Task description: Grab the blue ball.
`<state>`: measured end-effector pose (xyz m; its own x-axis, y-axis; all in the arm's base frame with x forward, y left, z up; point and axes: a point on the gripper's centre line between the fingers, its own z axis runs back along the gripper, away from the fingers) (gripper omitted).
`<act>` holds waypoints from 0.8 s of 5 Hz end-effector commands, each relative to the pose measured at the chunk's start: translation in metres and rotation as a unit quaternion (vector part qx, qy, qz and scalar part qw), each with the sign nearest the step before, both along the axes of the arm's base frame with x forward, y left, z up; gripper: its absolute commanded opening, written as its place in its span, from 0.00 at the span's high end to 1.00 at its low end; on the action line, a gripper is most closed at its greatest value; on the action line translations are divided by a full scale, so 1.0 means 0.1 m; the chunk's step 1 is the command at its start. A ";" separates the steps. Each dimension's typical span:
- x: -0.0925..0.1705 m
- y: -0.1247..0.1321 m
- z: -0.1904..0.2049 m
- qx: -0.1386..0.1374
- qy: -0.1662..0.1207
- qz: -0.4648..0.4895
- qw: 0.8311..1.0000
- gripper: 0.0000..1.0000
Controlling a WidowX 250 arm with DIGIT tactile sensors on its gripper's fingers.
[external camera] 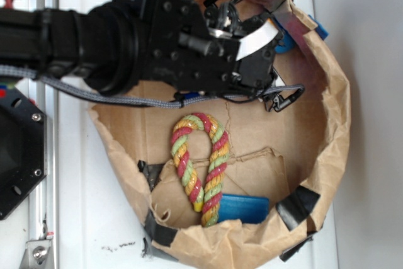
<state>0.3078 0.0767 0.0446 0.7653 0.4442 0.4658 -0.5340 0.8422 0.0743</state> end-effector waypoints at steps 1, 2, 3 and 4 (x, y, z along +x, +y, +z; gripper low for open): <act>0.15 0.18 0.25 0.014 -0.050 0.014 0.999 0.00; 0.22 0.24 0.20 0.014 -0.032 0.024 0.999 0.00; 0.28 0.28 0.12 0.025 -0.020 0.035 0.999 0.00; 0.30 0.29 0.11 0.030 -0.018 0.037 0.999 0.00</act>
<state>0.3310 0.0962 0.0374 0.7492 0.4585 0.4780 -0.5755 0.8079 0.1271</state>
